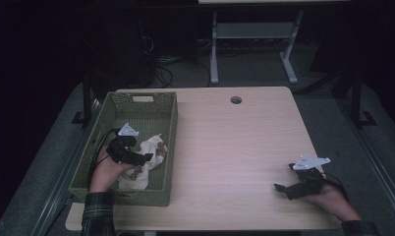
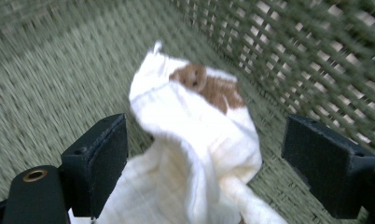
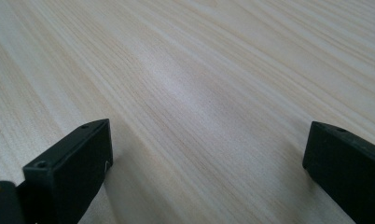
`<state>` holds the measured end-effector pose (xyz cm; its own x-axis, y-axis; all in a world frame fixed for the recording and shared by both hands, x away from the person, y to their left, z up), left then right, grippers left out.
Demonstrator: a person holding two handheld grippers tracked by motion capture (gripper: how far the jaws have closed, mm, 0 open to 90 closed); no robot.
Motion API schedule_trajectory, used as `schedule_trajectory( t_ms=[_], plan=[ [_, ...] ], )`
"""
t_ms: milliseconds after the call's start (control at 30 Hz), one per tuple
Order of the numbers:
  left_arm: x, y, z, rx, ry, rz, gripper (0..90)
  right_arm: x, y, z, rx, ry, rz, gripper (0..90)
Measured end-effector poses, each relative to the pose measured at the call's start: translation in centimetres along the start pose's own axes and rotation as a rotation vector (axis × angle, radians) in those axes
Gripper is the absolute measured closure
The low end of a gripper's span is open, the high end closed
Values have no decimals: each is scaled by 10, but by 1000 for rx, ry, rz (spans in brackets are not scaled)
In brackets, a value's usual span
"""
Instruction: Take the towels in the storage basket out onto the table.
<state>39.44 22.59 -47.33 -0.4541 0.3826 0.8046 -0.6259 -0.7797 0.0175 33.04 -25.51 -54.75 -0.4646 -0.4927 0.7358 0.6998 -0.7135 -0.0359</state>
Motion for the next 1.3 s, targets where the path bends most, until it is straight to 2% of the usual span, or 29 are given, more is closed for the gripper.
schedule_trajectory(
  t_ms=[67,133,200,267,333,433,700,733,867,967,1000,1067,1133,1233,1300],
  plan=[
    [-3,-5,-6,13,-36,22,141,0,0,0,0,0,0,9],
    [-6,-5,-8,25,-49,14,141,0,0,0,0,0,0,9],
    [-10,-4,-10,25,-70,11,140,0,0,0,0,0,0,9],
    [-14,-4,-14,13,-108,14,136,0,0,0,0,0,0,9],
    [-18,-2,-18,19,-143,8,136,0,0,0,0,0,0,9],
    [-22,-1,-22,12,-171,12,137,0,0,0,-1,0,0,10],
    [-35,0,-36,14,-295,43,144,0,0,0,0,0,0,9],
    [-35,-1,-39,9,-323,47,144,0,0,0,-1,0,0,9],
    [-36,-1,-40,13,-340,43,150,0,0,0,0,0,0,10],
    [-33,-2,-38,19,-343,53,238,0,0,0,0,0,0,9],
    [-30,-1,-36,36,-324,43,292,0,0,0,0,0,0,10],
    [-26,0,-34,47,-304,26,468,0,0,0,0,0,0,9],
    [-23,0,-33,47,-306,12,562,0,0,0,0,-1,0,10],
    [-17,3,-30,52,-287,-29,661,0,0,0,0,0,0,10],
    [-14,3,-26,57,-257,-40,703,0,0,0,0,0,0,10]
  ],
)
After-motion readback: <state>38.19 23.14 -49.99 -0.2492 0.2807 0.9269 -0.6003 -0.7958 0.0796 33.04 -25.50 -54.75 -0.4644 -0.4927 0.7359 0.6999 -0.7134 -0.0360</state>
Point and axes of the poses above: each handheld gripper's, and its own axes: x roughly backward along the jaws, z roughly out of its top, y roughly to its right, the point moved 9 cm from there along -x, roughly forward along the jaws, and after that the axes turned 2 degrees about -y, right-handed, at the moved point
